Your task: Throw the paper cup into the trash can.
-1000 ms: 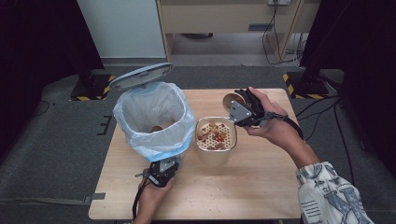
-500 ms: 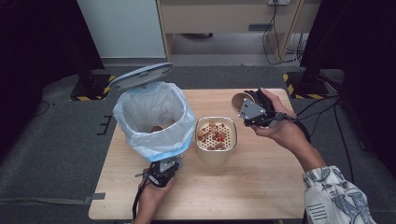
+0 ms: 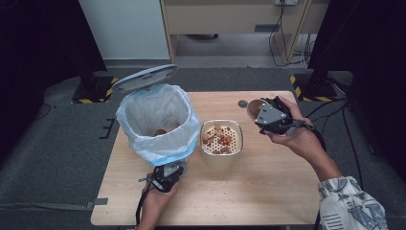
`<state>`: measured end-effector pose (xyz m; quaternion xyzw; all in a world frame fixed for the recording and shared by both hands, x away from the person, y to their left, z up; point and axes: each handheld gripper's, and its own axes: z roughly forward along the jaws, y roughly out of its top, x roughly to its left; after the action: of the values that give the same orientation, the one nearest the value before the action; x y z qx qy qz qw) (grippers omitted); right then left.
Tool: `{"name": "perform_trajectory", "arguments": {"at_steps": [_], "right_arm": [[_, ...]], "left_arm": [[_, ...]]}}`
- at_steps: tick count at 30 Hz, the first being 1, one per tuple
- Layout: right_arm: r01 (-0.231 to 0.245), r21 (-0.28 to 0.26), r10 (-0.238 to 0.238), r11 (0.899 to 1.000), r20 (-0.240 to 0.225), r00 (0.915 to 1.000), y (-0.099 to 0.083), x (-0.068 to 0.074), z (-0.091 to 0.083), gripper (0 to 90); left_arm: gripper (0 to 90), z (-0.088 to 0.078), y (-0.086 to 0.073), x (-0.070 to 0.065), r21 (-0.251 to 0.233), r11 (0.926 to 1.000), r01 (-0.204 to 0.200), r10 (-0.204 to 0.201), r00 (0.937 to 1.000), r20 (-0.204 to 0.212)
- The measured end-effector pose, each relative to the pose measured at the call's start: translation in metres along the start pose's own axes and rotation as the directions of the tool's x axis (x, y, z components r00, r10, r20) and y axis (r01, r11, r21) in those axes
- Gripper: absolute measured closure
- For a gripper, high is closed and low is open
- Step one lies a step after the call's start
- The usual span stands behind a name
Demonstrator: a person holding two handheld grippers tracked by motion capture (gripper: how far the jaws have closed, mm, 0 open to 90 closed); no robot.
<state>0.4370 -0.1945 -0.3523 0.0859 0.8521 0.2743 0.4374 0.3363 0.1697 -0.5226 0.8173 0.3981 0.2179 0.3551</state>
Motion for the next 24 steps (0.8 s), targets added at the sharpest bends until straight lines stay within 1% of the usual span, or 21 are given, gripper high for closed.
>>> {"name": "perform_trajectory", "arguments": {"at_steps": [6,9,15,18,20,24], "right_arm": [[-0.059,-0.003,0.059,0.998,-0.031,0.9978,-0.013,-0.001,0.001,30.9],[-0.088,-0.006,0.087,0.996,-0.051,0.9949,-0.018,0.0,0.002,30.9],[-0.125,-0.006,0.124,0.992,-0.085,0.9886,-0.026,0.002,0.005,30.8],[-0.156,-0.007,0.155,0.988,-0.101,0.9827,-0.03,-0.001,0.006,30.8],[-0.192,-0.009,0.189,0.981,-0.116,0.975,-0.033,-0.002,0.006,30.8],[-0.23,0.005,0.229,0.973,-0.141,0.9632,-0.038,-0.006,0.006,30.7]], "left_arm": [[89.0,0.0,0.0,0.0,-0.002,1.0,0.003,-0.003,1.0,0.003],[89.0,0.0,0.0,0.0,0.0,1.0,0.002,-0.002,1.0,0.002],[89.0,0.0,0.0,0.0,-0.004,1.0,0.004,-0.004,1.0,0.003],[89.0,0.0,0.0,0.0,-0.004,1.0,0.004,-0.004,1.0,0.003],[89.0,0.0,0.0,0.001,-0.004,1.0,0.004,-0.004,1.0,0.004],[89.0,0.0,0.0,0.0,-0.004,1.0,0.005,-0.005,1.0,0.003]]}}
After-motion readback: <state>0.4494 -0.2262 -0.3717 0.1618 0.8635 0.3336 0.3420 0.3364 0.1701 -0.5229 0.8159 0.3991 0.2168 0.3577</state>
